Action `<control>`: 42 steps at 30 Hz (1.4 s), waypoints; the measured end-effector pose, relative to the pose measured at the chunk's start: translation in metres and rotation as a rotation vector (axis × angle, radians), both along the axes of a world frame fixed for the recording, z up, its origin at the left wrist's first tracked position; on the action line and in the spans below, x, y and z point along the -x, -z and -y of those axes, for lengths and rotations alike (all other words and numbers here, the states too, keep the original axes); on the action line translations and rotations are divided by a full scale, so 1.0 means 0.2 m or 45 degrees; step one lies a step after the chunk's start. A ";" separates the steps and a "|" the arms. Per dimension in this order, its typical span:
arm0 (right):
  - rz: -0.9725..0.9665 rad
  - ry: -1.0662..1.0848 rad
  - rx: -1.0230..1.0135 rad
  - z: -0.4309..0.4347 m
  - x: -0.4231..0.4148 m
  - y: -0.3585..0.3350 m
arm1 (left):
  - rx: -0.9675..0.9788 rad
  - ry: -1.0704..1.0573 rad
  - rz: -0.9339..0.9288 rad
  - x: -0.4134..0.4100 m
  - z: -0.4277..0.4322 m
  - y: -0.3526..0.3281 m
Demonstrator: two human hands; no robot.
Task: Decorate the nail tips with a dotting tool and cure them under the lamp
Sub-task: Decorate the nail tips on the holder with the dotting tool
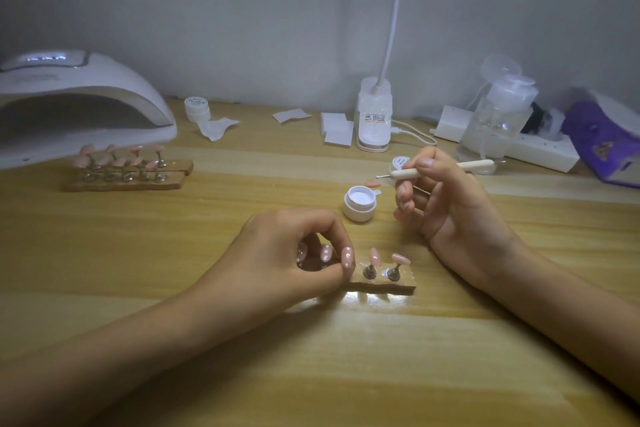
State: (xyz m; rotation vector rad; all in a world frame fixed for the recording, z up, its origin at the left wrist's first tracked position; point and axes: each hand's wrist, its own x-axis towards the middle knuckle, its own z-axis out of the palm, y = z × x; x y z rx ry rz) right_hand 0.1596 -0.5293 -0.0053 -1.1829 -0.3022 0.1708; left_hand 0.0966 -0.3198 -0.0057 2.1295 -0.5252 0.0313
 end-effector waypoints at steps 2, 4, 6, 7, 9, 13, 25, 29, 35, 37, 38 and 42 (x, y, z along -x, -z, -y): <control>0.001 0.005 0.000 0.00 0.00 0.00 | -0.008 0.000 -0.006 0.00 0.00 0.00; -0.005 0.005 -0.013 0.00 0.00 0.00 | -0.050 0.009 0.014 0.00 0.00 -0.01; -0.019 0.008 -0.016 0.00 0.00 -0.01 | -0.122 0.022 0.028 -0.01 0.01 -0.02; -0.024 0.010 -0.015 0.00 0.00 -0.01 | -0.145 0.030 0.028 -0.01 0.01 -0.02; -0.030 0.015 -0.010 -0.01 0.00 -0.01 | -0.170 0.059 0.033 -0.01 0.03 -0.03; -0.034 0.017 0.005 -0.01 0.00 -0.01 | -0.274 0.064 0.139 -0.01 0.07 -0.04; -0.069 0.029 -0.017 -0.01 0.00 -0.02 | -0.467 0.036 0.412 0.03 0.08 -0.06; -0.047 0.099 -0.042 0.00 0.00 -0.02 | -0.462 -0.031 0.594 0.05 0.08 -0.08; 0.209 0.284 0.114 0.01 -0.01 -0.03 | 0.171 0.053 0.279 -0.04 0.03 -0.18; 0.332 0.288 0.310 0.01 -0.01 -0.03 | 0.267 -0.009 0.189 -0.11 0.00 -0.17; 0.363 0.283 0.386 0.00 -0.01 -0.02 | 0.316 -0.036 0.139 -0.14 -0.01 -0.15; 0.368 0.218 0.540 -0.01 -0.02 0.00 | 0.365 -0.050 0.015 -0.22 -0.05 -0.07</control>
